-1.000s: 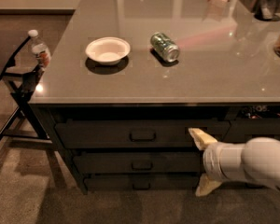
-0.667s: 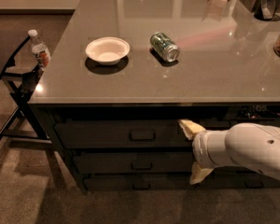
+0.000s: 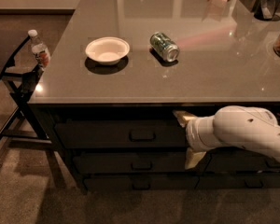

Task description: Open top drawer

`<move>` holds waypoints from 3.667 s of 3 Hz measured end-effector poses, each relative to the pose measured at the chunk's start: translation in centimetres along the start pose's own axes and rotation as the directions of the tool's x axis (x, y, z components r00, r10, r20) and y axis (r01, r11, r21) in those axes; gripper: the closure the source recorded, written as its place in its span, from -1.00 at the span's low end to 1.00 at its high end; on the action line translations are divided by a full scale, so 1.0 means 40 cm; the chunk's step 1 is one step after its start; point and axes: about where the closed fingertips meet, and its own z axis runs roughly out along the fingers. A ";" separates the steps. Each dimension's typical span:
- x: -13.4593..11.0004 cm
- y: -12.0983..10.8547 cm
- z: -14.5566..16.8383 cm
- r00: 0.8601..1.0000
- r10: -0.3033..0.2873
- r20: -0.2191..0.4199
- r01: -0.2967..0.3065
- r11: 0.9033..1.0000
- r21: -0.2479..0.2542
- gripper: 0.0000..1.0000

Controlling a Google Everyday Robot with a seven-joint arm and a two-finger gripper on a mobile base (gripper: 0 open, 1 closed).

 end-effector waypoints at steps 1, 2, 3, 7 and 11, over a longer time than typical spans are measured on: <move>0.000 0.000 0.000 1.000 0.000 0.000 0.000 1.000 0.000 -1.00; 0.014 -0.009 0.030 1.000 0.013 0.001 -0.013 1.000 -0.012 -1.00; 0.043 -0.003 0.059 0.999 0.046 -0.002 -0.046 0.999 -0.027 -1.00; 0.114 -0.017 0.131 0.991 0.135 -0.022 -0.136 0.990 -0.036 -1.00; 0.120 -0.034 0.128 0.991 0.135 -0.022 -0.135 0.990 -0.036 0.77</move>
Offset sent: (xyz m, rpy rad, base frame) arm 0.0233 -0.0020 -0.0229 0.0076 0.0389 -0.0203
